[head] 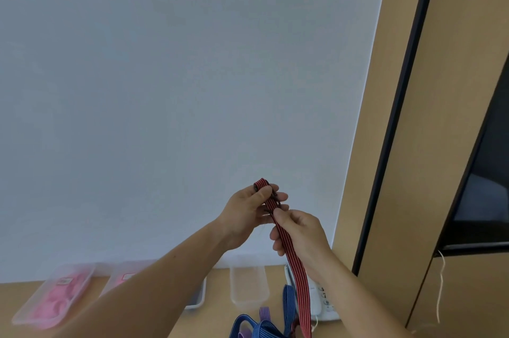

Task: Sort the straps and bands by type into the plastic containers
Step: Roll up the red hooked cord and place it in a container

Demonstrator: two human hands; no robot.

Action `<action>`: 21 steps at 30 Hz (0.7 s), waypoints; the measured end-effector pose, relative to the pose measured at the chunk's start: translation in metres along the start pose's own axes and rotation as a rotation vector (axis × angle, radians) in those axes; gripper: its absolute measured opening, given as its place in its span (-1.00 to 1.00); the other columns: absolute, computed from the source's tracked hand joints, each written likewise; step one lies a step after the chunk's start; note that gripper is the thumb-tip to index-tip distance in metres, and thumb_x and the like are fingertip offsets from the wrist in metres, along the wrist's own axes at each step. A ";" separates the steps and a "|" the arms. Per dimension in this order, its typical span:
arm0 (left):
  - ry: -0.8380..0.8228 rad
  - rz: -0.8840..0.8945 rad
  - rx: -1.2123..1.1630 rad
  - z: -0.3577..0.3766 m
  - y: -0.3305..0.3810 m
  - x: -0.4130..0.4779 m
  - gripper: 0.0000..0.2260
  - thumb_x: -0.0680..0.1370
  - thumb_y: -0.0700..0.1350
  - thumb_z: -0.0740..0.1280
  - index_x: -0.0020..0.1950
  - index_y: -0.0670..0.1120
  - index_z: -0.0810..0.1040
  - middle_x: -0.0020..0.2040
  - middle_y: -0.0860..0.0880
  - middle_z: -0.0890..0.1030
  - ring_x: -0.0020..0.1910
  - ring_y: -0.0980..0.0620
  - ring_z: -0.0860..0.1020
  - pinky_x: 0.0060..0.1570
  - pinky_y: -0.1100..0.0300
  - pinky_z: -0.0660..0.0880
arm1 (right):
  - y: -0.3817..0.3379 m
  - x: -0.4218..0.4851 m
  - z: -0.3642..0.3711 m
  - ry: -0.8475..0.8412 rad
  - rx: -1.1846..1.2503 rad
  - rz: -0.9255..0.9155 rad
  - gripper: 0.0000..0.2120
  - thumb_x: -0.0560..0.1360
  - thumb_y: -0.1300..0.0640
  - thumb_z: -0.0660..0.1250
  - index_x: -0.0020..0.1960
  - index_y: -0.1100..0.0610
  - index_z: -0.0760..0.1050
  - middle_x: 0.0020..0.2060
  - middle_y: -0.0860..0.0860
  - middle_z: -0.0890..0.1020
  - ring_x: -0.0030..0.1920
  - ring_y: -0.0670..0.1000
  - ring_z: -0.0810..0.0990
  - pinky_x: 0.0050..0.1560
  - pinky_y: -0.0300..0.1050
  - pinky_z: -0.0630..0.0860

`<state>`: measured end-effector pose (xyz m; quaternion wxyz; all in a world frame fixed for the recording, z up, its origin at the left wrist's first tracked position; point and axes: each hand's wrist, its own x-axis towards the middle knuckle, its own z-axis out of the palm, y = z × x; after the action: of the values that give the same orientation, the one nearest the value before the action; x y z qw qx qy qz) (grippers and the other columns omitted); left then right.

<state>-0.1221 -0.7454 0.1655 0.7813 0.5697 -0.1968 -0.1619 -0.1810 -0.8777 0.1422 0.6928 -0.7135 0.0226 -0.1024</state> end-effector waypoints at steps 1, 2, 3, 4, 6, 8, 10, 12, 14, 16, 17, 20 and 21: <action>0.000 -0.004 -0.008 -0.001 0.000 0.001 -0.76 0.68 -0.16 0.19 0.27 -0.26 0.48 0.05 -0.17 0.67 0.02 -0.14 0.65 0.03 0.02 0.59 | 0.000 0.000 0.000 -0.001 -0.018 0.001 -0.73 0.59 0.09 0.31 -0.11 0.30 0.57 -0.38 0.14 0.62 -0.44 0.06 0.55 -0.42 -0.10 0.47; -0.001 -0.011 -0.014 -0.002 0.000 0.001 -0.76 0.67 -0.16 0.19 0.27 -0.25 0.49 0.06 -0.17 0.67 0.02 -0.13 0.65 0.05 0.00 0.60 | -0.001 0.001 0.000 0.008 -0.040 0.001 -0.75 0.59 0.11 0.31 -0.14 0.29 0.57 -0.39 0.14 0.62 -0.44 0.06 0.55 -0.42 -0.10 0.46; -0.001 -0.022 -0.011 -0.003 0.000 0.001 -0.77 0.67 -0.16 0.20 0.27 -0.23 0.49 0.06 -0.18 0.67 0.01 -0.12 0.65 0.08 -0.01 0.58 | -0.002 0.002 0.001 0.020 -0.060 0.001 -0.76 0.58 0.13 0.31 -0.16 0.28 0.57 -0.40 0.14 0.62 -0.45 0.05 0.55 -0.42 -0.10 0.45; 0.005 -0.034 0.013 -0.004 -0.001 0.001 -0.77 0.66 -0.15 0.22 0.26 -0.22 0.50 0.07 -0.18 0.68 0.00 -0.10 0.64 0.08 -0.01 0.56 | -0.002 0.003 0.002 0.033 -0.075 -0.001 -0.77 0.57 0.14 0.31 -0.18 0.28 0.57 -0.40 0.14 0.62 -0.45 0.05 0.55 -0.43 -0.11 0.45; 0.025 -0.052 0.138 -0.006 -0.003 0.001 -0.77 0.64 -0.12 0.25 0.21 -0.22 0.54 0.07 -0.14 0.69 -0.03 -0.05 0.64 0.03 0.04 0.53 | -0.001 0.005 0.003 0.056 -0.094 -0.007 -0.77 0.56 0.15 0.33 -0.17 0.30 0.57 -0.41 0.14 0.63 -0.45 0.05 0.55 -0.43 -0.12 0.43; 0.051 -0.057 0.244 -0.007 -0.007 0.000 -0.74 0.63 -0.10 0.25 0.16 -0.27 0.57 0.03 -0.09 0.71 -0.06 -0.01 0.65 0.00 0.08 0.51 | 0.002 0.006 0.005 0.070 -0.128 -0.023 -0.77 0.56 0.15 0.34 -0.16 0.31 0.58 -0.40 0.14 0.65 -0.44 0.05 0.55 -0.42 -0.12 0.43; 0.082 -0.053 0.269 -0.009 -0.008 0.000 -0.75 0.62 -0.11 0.27 0.14 -0.26 0.58 0.00 -0.06 0.72 -0.06 0.00 0.66 0.01 0.08 0.51 | 0.004 0.007 0.005 0.069 -0.162 -0.024 -0.78 0.55 0.14 0.35 -0.15 0.28 0.60 -0.38 0.14 0.66 -0.43 0.05 0.56 -0.41 -0.11 0.44; 0.084 -0.043 0.290 -0.010 -0.007 0.000 -0.79 0.61 -0.13 0.28 0.16 -0.23 0.57 0.00 -0.05 0.72 -0.04 -0.01 0.67 0.03 0.07 0.50 | 0.006 0.008 0.005 0.058 -0.176 0.002 -0.77 0.56 0.11 0.34 -0.15 0.28 0.60 -0.37 0.14 0.67 -0.43 0.05 0.57 -0.40 -0.10 0.45; 0.079 -0.021 0.331 -0.013 -0.006 0.000 -0.82 0.61 -0.15 0.30 0.16 -0.18 0.57 0.00 -0.03 0.72 -0.03 0.00 0.67 0.03 0.07 0.51 | 0.007 0.008 0.003 0.032 -0.176 0.053 -0.72 0.57 0.07 0.34 -0.13 0.29 0.59 -0.37 0.14 0.67 -0.42 0.06 0.60 -0.42 -0.11 0.47; 0.096 0.008 0.367 -0.016 -0.005 0.002 -0.84 0.61 -0.16 0.30 0.16 -0.15 0.57 0.00 -0.02 0.72 -0.03 0.02 0.67 0.00 0.09 0.52 | 0.008 0.006 0.001 0.015 -0.169 0.108 -0.65 0.59 0.00 0.31 -0.11 0.31 0.58 -0.38 0.14 0.68 -0.42 0.07 0.61 -0.42 -0.12 0.50; 0.107 0.029 0.403 -0.018 -0.005 0.004 -0.85 0.61 -0.17 0.30 0.15 -0.14 0.57 -0.01 -0.02 0.72 -0.03 0.02 0.67 -0.02 0.10 0.53 | 0.008 0.005 0.000 0.013 -0.166 0.118 -0.63 0.59 -0.01 0.29 -0.10 0.31 0.58 -0.38 0.13 0.67 -0.42 0.07 0.60 -0.41 -0.11 0.50; 0.100 0.129 0.735 -0.021 -0.010 0.003 -0.86 0.62 -0.14 0.28 0.10 -0.13 0.59 -0.05 -0.04 0.70 -0.07 0.00 0.65 -0.07 0.15 0.57 | 0.005 0.004 0.001 0.010 -0.131 0.098 -0.61 0.62 -0.01 0.23 -0.12 0.28 0.60 -0.41 0.11 0.64 -0.45 0.03 0.54 -0.42 -0.13 0.45; 0.083 0.183 0.866 -0.020 -0.013 0.001 -0.85 0.63 -0.12 0.27 0.10 -0.13 0.59 -0.08 -0.04 0.69 -0.10 0.00 0.63 -0.07 0.15 0.57 | 0.003 0.004 0.002 0.010 -0.099 0.097 -0.58 0.63 -0.04 0.19 -0.13 0.27 0.61 -0.40 0.12 0.63 -0.45 0.03 0.52 -0.43 -0.14 0.43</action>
<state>-0.1114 -0.7332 0.1472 0.4891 0.8306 -0.2647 0.0285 -0.1764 -0.8762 0.1400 0.6605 -0.7446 0.0654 -0.0710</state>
